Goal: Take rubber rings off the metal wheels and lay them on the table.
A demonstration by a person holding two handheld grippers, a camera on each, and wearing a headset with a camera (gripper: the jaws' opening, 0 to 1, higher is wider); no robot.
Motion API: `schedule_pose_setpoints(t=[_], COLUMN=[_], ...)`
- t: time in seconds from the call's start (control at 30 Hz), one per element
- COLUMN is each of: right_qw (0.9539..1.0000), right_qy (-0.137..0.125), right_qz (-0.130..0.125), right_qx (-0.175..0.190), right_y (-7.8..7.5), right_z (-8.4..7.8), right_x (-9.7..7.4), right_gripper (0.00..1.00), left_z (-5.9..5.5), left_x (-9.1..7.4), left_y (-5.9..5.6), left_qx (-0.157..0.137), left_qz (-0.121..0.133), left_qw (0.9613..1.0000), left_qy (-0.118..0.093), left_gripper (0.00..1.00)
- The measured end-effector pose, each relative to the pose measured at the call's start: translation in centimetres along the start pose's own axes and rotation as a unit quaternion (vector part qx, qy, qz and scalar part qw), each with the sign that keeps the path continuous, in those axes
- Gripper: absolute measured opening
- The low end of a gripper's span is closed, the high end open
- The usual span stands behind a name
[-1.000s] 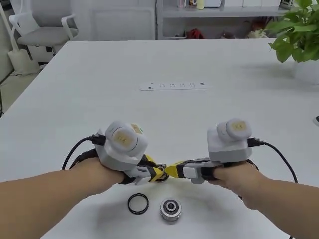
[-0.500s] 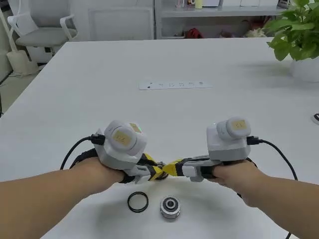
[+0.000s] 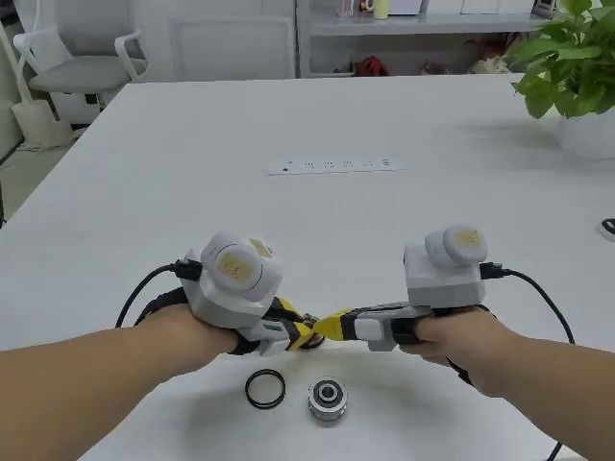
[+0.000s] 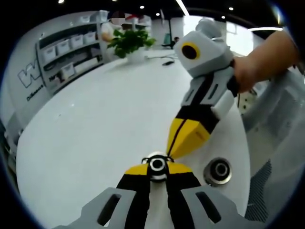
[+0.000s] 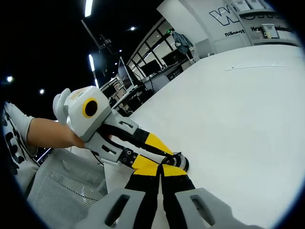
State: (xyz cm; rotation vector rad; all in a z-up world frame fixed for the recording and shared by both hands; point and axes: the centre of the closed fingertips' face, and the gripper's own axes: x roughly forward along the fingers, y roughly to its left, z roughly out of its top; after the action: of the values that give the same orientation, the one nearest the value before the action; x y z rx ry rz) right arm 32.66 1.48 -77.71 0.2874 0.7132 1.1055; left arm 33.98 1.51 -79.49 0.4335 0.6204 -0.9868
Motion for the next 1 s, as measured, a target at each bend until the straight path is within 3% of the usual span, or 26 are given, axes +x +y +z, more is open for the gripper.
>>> schedule_pose_setpoints(t=[0.13, 0.37, 0.57, 0.73, 0.87, 1.0], right_qw=[1.0000, 0.9996, 0.9995, 0.9994, 0.9993, 0.9994], right_qy=[-0.002, 0.006, 0.004, 0.005, 0.006, 0.005], right_qz=[0.003, -0.025, -0.029, -0.031, -0.033, -0.033], right_qx=[0.007, -0.007, -0.012, -0.013, -0.013, -0.013], right_y=[0.0, -0.7, -0.6, -0.8, -0.9, -0.9], right_z=[0.0, -0.2, -0.1, 0.0, -0.1, 0.0], right_x=[-0.1, 0.1, 0.2, 0.2, 0.2, 0.3], right_gripper=[0.00, 0.00, 0.00, 0.00, 0.00, 0.00], left_z=[0.0, 0.0, 0.2, -0.2, -0.6, -0.3], left_x=[0.0, -0.1, -0.2, -0.6, -1.2, -1.7], left_y=[0.0, -0.1, -0.1, -0.4, -1.5, -1.7], left_qx=[-0.001, -0.006, 0.019, 0.021, 0.036, 0.031], left_qz=[0.000, 0.001, 0.007, -0.013, -0.036, -0.042], left_qw=[1.0000, 1.0000, 0.9998, 0.9997, 0.9987, 0.9986], left_qy=[0.000, -0.005, -0.005, -0.003, 0.002, -0.011], left_gripper=[0.12, 0.13, 0.17, 0.23, 0.33, 0.37])
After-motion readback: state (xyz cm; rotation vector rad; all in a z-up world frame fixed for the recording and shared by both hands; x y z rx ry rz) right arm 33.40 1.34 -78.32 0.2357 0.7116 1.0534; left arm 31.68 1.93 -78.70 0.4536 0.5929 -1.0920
